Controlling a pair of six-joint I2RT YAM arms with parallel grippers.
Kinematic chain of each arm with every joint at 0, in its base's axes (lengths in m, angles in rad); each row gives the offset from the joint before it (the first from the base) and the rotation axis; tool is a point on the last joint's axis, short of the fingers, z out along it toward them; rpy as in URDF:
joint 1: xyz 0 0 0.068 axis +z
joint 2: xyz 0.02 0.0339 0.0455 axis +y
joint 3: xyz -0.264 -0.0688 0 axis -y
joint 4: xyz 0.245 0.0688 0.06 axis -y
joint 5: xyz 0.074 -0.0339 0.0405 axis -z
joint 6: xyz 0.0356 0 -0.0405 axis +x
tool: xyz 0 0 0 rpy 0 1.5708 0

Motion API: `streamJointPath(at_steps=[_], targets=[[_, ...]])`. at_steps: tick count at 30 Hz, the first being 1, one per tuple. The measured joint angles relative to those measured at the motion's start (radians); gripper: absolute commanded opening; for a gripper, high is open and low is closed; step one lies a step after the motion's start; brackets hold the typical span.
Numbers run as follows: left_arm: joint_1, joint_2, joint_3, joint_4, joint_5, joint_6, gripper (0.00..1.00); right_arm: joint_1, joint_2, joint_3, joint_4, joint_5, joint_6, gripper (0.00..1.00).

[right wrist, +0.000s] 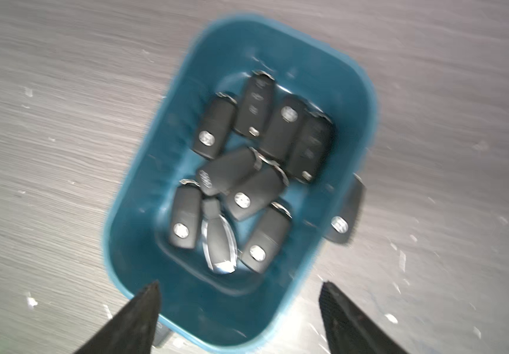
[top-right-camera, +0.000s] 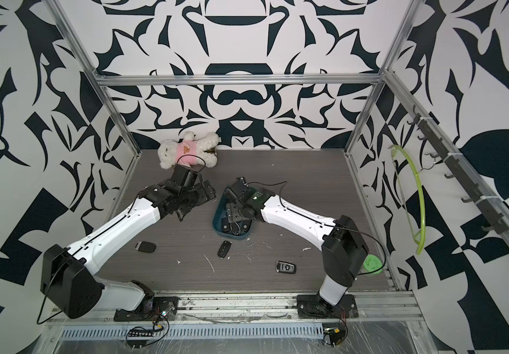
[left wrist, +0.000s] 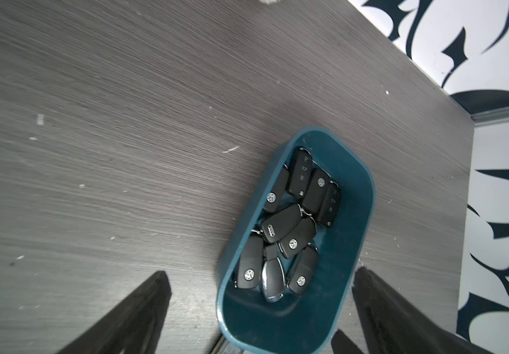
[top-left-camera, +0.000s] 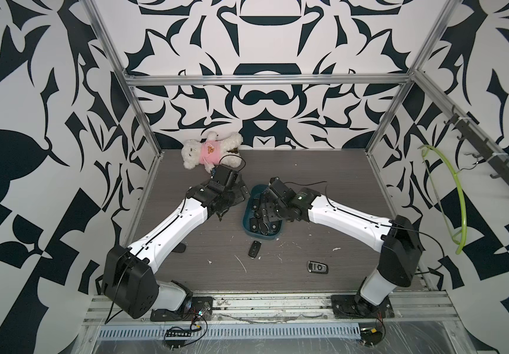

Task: Place the car key into the storage box
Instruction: Place the car key in the storage box, then pick up the car key from the center of the board.

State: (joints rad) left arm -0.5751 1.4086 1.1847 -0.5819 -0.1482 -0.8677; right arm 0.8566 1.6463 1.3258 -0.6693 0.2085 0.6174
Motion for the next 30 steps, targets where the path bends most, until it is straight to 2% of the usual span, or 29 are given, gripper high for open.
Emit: streamJointPath(at_steps=[5,6,11,18,30], targets=[[-0.042,0.033,0.000,0.024,0.033,0.026,0.99,0.000,-0.113,-0.161,-0.023,0.018,0.083,0.95],[-0.050,0.040,0.001,0.026,0.038,0.029,0.99,0.001,-0.143,-0.201,-0.026,0.022,0.105,0.99],[-0.074,0.076,0.008,0.039,0.057,0.039,0.99,0.029,-0.272,-0.355,-0.061,0.039,0.204,0.99],[-0.108,0.102,0.024,0.043,0.060,0.043,0.99,0.127,-0.398,-0.503,-0.084,0.041,0.342,0.99],[-0.163,0.107,0.040,0.040,0.023,0.020,0.99,0.203,-0.620,-0.752,-0.068,-0.039,0.545,0.99]])
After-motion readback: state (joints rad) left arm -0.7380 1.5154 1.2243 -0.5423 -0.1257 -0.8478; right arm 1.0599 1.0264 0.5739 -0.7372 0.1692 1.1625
